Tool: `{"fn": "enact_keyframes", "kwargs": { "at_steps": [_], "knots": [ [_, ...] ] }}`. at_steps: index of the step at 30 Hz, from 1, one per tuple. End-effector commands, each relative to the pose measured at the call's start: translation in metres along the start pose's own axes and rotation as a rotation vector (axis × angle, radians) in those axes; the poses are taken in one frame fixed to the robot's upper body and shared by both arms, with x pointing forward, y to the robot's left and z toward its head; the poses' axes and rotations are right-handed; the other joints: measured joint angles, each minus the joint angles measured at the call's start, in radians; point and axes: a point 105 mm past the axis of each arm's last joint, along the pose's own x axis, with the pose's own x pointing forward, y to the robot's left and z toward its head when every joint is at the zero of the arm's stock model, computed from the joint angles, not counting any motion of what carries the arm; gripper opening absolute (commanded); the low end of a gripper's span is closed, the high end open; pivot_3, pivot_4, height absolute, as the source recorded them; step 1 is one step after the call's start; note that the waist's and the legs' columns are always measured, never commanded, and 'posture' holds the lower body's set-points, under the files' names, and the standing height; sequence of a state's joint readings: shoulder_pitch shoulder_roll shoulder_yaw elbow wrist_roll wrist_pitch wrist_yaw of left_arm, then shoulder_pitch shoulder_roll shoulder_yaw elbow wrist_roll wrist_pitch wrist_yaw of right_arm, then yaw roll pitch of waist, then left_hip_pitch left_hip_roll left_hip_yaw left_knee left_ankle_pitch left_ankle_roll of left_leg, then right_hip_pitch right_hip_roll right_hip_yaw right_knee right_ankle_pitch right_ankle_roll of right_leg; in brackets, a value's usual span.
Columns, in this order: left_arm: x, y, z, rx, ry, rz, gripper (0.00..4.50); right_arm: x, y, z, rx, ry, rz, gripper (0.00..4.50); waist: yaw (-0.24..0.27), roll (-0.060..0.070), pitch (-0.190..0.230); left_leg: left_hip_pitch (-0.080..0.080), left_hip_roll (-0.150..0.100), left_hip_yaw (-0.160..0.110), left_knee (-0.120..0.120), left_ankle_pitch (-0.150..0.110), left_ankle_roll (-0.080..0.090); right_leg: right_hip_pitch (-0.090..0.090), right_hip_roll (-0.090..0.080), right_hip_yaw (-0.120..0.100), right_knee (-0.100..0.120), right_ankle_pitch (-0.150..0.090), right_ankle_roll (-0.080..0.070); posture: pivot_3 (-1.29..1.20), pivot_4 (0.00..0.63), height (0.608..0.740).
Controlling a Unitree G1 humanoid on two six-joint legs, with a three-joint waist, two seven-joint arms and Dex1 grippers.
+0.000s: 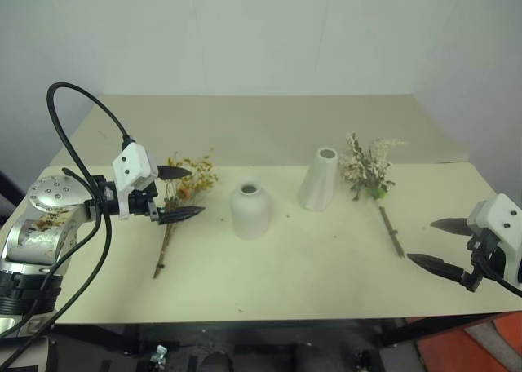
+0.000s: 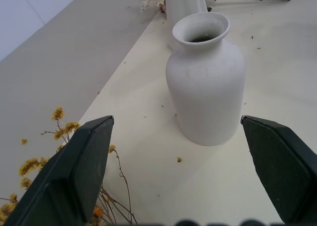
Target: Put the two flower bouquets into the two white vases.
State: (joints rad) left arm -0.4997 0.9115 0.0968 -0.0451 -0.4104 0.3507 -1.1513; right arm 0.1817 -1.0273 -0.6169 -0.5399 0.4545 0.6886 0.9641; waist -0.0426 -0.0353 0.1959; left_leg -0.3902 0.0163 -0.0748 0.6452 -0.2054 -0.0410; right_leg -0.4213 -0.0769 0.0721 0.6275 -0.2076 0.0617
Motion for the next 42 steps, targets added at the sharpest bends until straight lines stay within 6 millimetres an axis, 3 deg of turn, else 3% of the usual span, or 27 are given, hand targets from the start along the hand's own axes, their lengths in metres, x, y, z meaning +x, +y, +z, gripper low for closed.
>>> {"fn": "enact_keyframes", "kwargs": {
  "at_steps": [1, 7, 10, 15, 20, 24, 36, 39, 42],
  "knots": [
    [-0.004, 0.008, 0.016, 0.049, -0.037, 0.021, 4.5, -0.006, -0.008, 0.008, -0.028, -0.025, -0.071, 4.46, 0.0, 0.0, 0.0, 0.0, 0.0, 0.0, 0.0, 0.0, 0.0, 0.0, 0.0, 0.0, 0.0, 0.0, 0.0, 0.0, 0.15, 0.74],
    [0.006, 0.013, 0.059, 0.128, -0.196, -0.008, 4.5, 0.02, -0.031, 0.008, -0.018, 0.066, -0.172, 4.46, -0.001, 0.0, 0.0, -0.001, 0.0, 0.0, 0.001, 0.0, 0.0, 0.0, 0.0, 0.0, 0.0, 0.0, 0.0, 0.0, 0.15, 0.74],
    [0.024, 0.024, 0.082, 0.204, -0.221, -0.012, 4.5, 0.039, -0.046, 0.016, -0.003, 0.059, -0.199, 4.46, -0.001, 0.0, 0.0, -0.001, 0.0, 0.0, 0.001, 0.0, 0.0, 0.0, 0.0, 0.0, 0.0, 0.0, 0.0, 0.0, 0.15, 0.74],
    [0.059, 0.016, 0.099, 0.328, -0.215, -0.165, 4.5, 0.071, -0.071, 0.018, 0.107, 0.132, -0.23, 4.46, -0.004, 0.0, 0.0, -0.001, -0.001, 0.0, 0.001, 0.0, 0.0, 0.0, 0.0, 0.0, -0.002, 0.001, 0.0, 0.0, 0.15, 0.74],
    [0.079, 0.011, 0.104, 0.42, -0.204, -0.265, 4.5, 0.101, -0.086, 0.025, 0.261, 0.181, -0.213, 4.46, -0.009, 0.0, 0.0, -0.003, -0.001, 0.0, 0.0, 0.0, 0.0, -0.003, 0.0, 0.0, -0.001, 0.003, -0.003, 0.0, 0.15, 0.74],
    [0.085, 0.008, 0.105, 0.442, -0.22, -0.303, 4.5, 0.12, -0.097, 0.019, 0.334, 0.242, -0.227, 4.46, -0.011, 0.001, 0.001, -0.006, -0.001, -0.001, 0.0, 0.0, 0.001, -0.005, 0.0, 0.0, -0.001, 0.006, -0.008, 0.0, 0.15, 0.74],
    [0.088, -0.001, 0.097, 0.455, -0.21, -0.327, 4.5, 0.147, -0.104, -0.002, 0.376, 0.365, -0.202, 4.46, -0.021, 0.001, 0.001, -0.007, -0.002, -0.001, 0.001, 0.0, 0.0, -0.006, 0.0, 0.0, 0.0, 0.007, -0.008, 0.0, 0.15, 0.74],
    [0.086, -0.002, 0.096, 0.441, -0.218, -0.316, 4.5, 0.153, -0.103, 0.002, 0.37, 0.359, -0.179, 3.86, -0.03, 0.002, 0.001, -0.007, -0.002, -0.001, 0.001, 0.0, 0.0, -0.006, 0.0, 0.0, 0.0, 0.007, -0.008, 0.0, 0.15, 0.74],
    [0.086, -0.002, 0.092, 0.416, -0.217, -0.298, 4.5, 0.157, -0.103, 0.005, 0.357, 0.371, -0.173, 2.86, -0.034, 0.002, 0.001, -0.007, -0.002, -0.002, 0.001, 0.0, 0.0, -0.006, 0.0, 0.0, 0.0, 0.007, -0.008, 0.0, 0.15, 0.74]
  ]
}}
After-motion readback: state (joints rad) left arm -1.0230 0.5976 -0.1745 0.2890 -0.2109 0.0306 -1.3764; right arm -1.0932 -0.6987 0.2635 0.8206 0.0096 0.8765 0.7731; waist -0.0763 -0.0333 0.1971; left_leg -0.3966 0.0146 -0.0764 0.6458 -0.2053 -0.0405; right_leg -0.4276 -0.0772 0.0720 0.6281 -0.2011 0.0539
